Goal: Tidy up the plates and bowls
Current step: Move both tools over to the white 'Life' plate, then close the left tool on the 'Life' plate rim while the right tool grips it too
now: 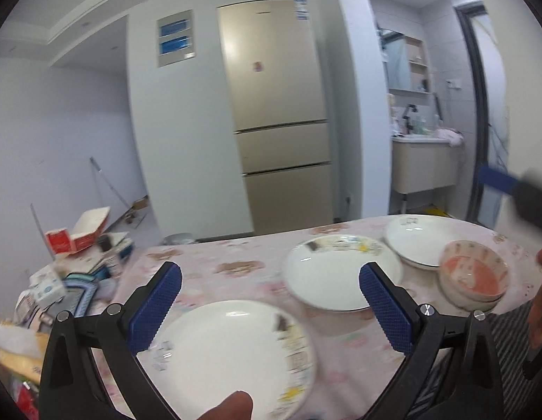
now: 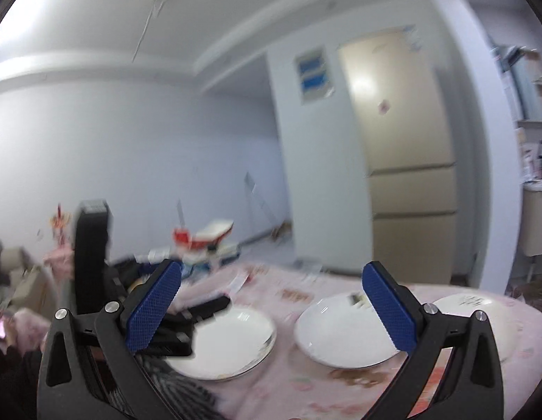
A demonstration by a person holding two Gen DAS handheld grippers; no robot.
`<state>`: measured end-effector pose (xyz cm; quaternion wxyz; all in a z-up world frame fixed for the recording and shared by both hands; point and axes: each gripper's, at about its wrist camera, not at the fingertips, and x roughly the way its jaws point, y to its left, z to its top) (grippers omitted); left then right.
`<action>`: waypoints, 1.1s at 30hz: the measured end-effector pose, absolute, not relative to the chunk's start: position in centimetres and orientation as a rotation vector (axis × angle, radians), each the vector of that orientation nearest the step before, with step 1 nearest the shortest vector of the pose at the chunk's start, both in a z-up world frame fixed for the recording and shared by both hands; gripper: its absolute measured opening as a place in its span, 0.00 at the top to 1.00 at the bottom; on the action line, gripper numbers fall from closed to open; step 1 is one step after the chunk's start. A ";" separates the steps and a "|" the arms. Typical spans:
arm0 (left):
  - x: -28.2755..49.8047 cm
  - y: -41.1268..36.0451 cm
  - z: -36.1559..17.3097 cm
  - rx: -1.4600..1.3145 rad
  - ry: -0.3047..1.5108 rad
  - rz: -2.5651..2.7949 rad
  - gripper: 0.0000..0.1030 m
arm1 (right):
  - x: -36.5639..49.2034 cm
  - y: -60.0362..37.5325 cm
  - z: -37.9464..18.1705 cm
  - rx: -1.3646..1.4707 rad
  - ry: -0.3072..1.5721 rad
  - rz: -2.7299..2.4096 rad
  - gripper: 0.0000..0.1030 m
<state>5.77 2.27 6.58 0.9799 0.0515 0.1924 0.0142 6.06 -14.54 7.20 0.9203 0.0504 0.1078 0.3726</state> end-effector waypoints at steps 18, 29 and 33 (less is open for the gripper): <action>7.8 14.9 -1.3 -0.133 0.642 0.198 0.00 | 15.3 -0.1 -2.6 -0.090 0.699 0.867 0.00; 7.8 17.4 -4.2 -0.346 0.778 0.156 0.00 | 15.8 0.3 -6.4 -0.113 0.820 0.872 0.00; 8.3 17.8 -5.0 -0.380 0.814 0.157 0.00 | 15.9 0.4 -6.9 -0.094 0.852 0.896 0.00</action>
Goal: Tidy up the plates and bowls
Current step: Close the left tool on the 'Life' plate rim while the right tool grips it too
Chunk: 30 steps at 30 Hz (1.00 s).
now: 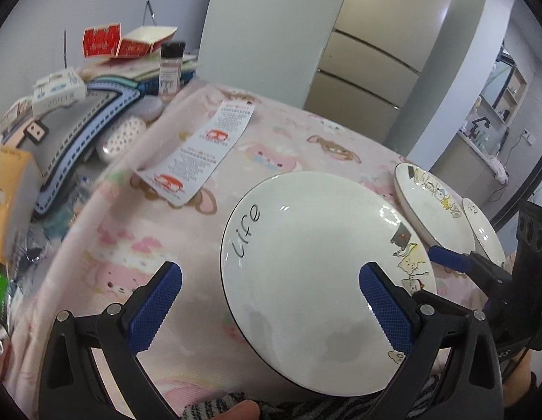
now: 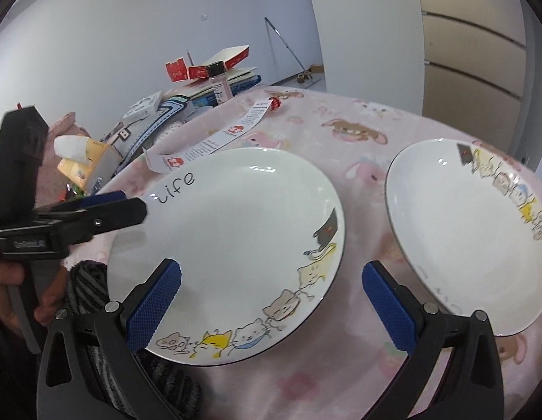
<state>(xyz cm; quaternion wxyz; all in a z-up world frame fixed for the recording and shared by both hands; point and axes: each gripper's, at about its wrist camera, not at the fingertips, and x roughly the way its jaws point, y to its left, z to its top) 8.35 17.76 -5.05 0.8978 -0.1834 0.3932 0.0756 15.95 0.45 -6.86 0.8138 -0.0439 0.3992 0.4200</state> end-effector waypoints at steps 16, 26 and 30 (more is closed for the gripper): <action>8.7 19.4 -7.3 -0.554 0.873 0.111 0.33 | 17.5 0.1 -8.7 -0.004 0.951 0.926 0.36; 8.6 19.4 -7.6 -0.575 0.876 0.098 0.60 | 18.0 -0.2 -8.9 0.018 0.965 0.897 0.63; 8.5 19.6 -7.7 -0.589 0.873 0.107 0.66 | 18.0 -0.3 -8.9 0.017 0.965 0.892 0.64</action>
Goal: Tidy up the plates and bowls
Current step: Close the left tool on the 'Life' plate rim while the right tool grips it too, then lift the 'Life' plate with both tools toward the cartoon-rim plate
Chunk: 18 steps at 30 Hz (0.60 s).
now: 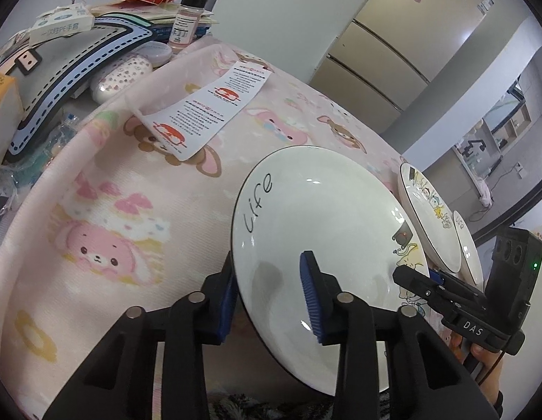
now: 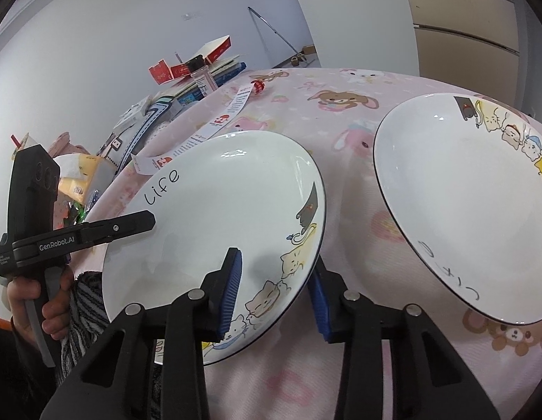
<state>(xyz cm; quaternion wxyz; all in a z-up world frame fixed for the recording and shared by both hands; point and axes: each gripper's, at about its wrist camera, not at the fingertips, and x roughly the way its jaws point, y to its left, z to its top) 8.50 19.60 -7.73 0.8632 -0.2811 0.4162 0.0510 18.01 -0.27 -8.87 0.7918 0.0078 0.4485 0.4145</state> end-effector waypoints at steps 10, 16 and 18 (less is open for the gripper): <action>8.3 20.0 -7.9 -0.626 0.867 0.097 0.67 | 18.3 -0.8 -9.1 0.028 0.972 0.861 0.80; 8.3 20.1 -8.0 -0.630 0.866 0.092 0.67 | 18.5 -1.0 -9.1 0.044 0.976 0.866 0.80; 8.3 20.1 -8.0 -0.627 0.866 0.093 0.68 | 18.5 -0.9 -9.1 0.043 0.976 0.865 0.80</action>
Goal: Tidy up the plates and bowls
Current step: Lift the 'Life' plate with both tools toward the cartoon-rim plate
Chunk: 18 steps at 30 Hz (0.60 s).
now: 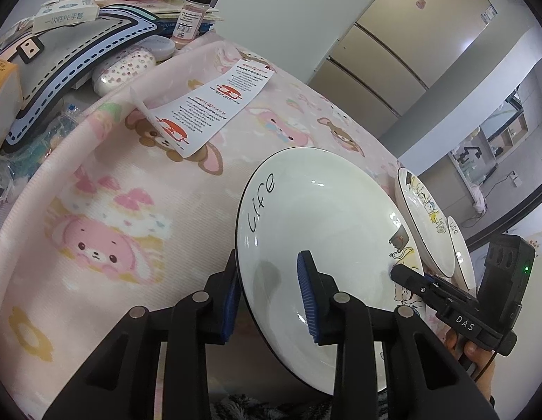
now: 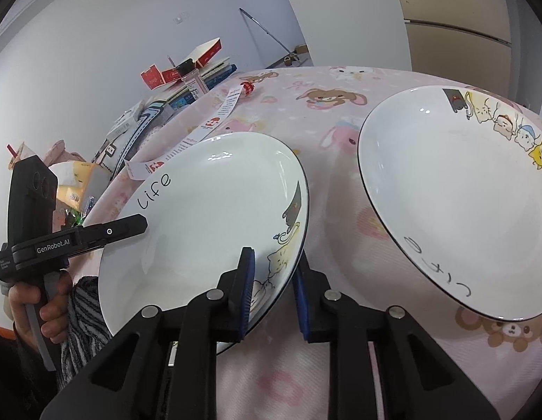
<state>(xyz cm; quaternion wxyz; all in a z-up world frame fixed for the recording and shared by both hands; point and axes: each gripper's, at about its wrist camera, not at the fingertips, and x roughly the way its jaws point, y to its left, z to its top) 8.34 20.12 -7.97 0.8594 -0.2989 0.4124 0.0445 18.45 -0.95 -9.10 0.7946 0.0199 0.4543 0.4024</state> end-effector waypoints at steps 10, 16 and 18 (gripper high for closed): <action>8.0 20.2 -8.0 -0.625 0.865 0.134 0.84 | 18.7 -1.3 -9.2 0.060 0.979 0.867 0.81; 7.8 19.4 -7.0 -0.575 0.813 0.116 0.87 | 19.3 -2.2 -9.4 0.140 0.991 0.864 0.84; 7.9 19.3 -6.9 -0.567 0.811 0.110 0.87 | 19.5 -2.8 -9.5 0.192 0.990 0.870 0.86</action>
